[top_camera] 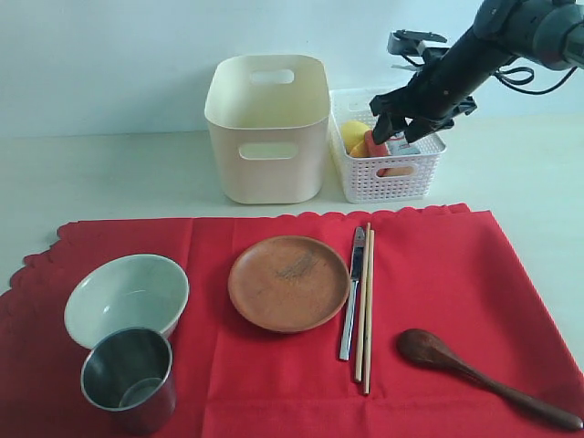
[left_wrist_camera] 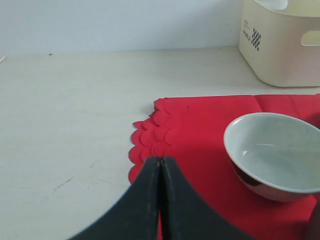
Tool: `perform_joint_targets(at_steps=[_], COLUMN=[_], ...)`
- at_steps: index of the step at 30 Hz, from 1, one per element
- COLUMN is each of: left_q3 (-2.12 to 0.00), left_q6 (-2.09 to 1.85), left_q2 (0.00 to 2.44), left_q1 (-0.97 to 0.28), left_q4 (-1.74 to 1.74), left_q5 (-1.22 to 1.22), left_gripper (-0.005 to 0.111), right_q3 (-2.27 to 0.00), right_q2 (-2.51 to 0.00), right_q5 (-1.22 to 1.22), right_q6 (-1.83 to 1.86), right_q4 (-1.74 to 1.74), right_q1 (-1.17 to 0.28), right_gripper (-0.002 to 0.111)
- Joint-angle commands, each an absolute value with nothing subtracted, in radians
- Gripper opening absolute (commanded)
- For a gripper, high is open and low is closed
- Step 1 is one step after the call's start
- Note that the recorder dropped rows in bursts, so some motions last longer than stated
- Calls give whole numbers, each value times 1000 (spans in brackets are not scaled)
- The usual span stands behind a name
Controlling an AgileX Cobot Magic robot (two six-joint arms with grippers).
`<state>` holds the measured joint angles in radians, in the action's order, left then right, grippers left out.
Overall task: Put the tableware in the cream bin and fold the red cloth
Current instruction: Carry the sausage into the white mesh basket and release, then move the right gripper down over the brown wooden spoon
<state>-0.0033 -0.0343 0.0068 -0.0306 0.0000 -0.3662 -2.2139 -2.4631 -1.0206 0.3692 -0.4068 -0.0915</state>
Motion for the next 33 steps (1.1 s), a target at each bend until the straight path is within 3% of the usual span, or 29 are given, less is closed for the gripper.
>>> perform_joint_targets(at_steps=[1,9,19,25,33], left_q3=[0,0,0,0,0], left_q6=[-34,-34,-34,-34,-34], left_q2=[0,0,0,0,0], left_q1=[-31,-31,-31,-31,-31], left_q4=[-11,-11,-11,-11,-11], left_q5=[-358,-358,-358,-358,-358], left_gripper=[0,0,0,0,0], right_q3=[-2237,-2237,-2175,-1938,-1538], right_q2=[-2415,-2301,-2181,-2056,-1846], right_q5=[-1080,-1221,-1221,-1206,-984], right_q6=[322,310,264,317,424], right_q4=[-413,-428,-451,-451,-451], right_q1=[-94,-94,-94,-94,-94], right_gripper=[60,59,59,59,59])
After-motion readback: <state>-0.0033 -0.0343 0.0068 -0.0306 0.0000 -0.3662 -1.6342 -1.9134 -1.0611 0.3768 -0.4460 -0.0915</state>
